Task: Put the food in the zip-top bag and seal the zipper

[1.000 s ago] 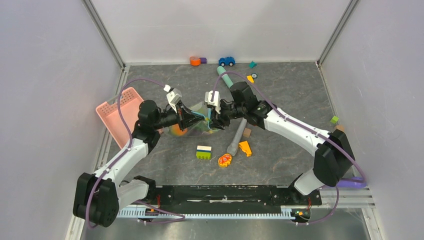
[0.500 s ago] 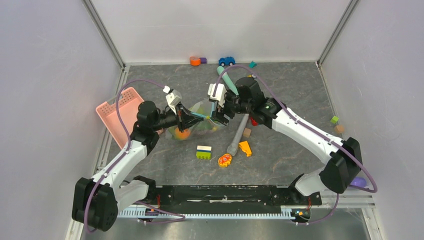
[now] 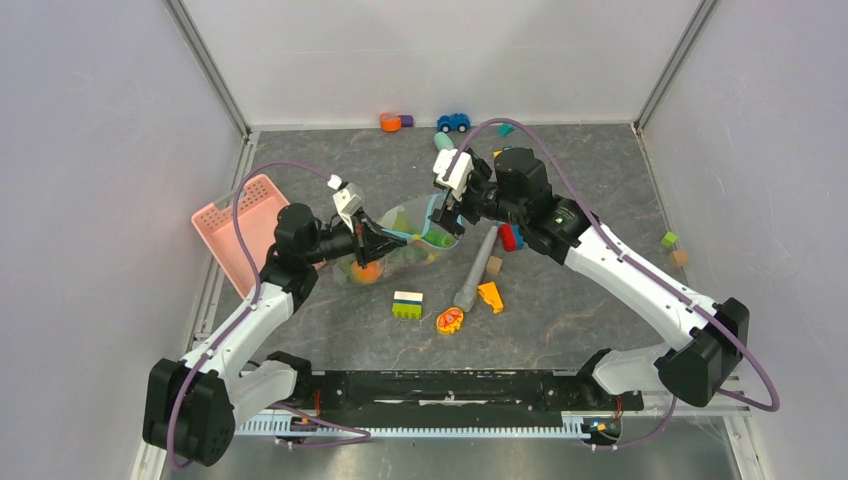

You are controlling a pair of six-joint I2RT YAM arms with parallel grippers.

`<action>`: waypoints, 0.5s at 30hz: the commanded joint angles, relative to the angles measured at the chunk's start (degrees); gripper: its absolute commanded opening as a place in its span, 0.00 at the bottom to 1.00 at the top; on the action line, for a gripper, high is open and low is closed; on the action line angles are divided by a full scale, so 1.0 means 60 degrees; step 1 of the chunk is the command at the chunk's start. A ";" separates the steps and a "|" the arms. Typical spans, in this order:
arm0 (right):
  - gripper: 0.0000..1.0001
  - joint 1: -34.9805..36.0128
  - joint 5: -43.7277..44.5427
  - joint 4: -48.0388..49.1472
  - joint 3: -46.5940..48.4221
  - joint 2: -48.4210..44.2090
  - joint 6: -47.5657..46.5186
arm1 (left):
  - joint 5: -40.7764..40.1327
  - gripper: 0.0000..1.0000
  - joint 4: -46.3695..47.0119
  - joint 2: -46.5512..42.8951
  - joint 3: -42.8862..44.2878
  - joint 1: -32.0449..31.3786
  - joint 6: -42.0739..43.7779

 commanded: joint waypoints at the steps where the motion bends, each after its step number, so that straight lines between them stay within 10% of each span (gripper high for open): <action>1: 0.98 -0.0165 0.0097 0.0399 0.0240 -0.0226 0.0268 | -0.0086 0.02 -0.0014 -0.0203 0.0056 -0.0041 0.0564; 15: 0.98 -0.0193 -0.2396 -0.0044 0.0169 -0.0271 -0.1035 | -0.0113 0.02 -0.0128 -0.0160 0.0107 -0.0036 0.0639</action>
